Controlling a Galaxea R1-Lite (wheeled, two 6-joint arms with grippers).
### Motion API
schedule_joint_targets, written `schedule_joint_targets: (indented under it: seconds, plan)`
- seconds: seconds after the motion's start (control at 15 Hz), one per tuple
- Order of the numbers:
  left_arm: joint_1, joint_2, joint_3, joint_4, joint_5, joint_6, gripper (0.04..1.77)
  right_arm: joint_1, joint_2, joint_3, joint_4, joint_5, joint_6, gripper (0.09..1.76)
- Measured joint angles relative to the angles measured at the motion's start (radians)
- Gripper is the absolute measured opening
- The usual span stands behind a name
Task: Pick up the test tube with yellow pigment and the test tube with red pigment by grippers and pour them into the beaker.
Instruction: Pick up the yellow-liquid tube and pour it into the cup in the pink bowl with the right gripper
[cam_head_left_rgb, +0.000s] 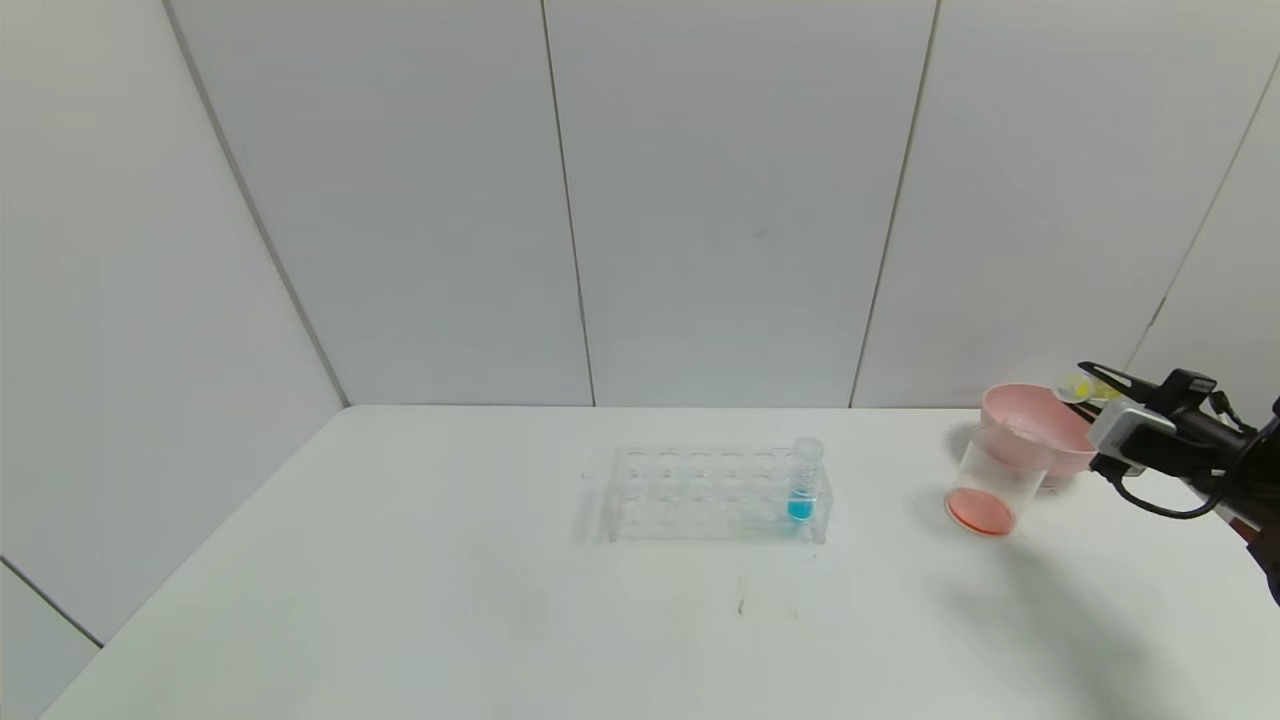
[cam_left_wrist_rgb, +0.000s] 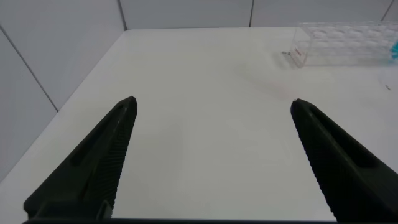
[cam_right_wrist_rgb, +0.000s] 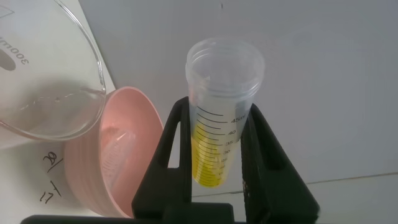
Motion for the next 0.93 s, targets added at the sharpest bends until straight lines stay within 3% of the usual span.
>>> schedule_joint_targets:
  seconds: [0.6, 0.93]
  plan:
    - [0.000, 0.000, 0.000, 0.000, 0.000, 0.000, 1.76, 0.045, 0.000, -0.001, 0.006, -0.013, -0.091, 0.52]
    - [0.000, 0.000, 0.000, 0.000, 0.000, 0.000, 1.76, 0.053, 0.002, -0.004, 0.007, -0.072, -0.154, 0.52]
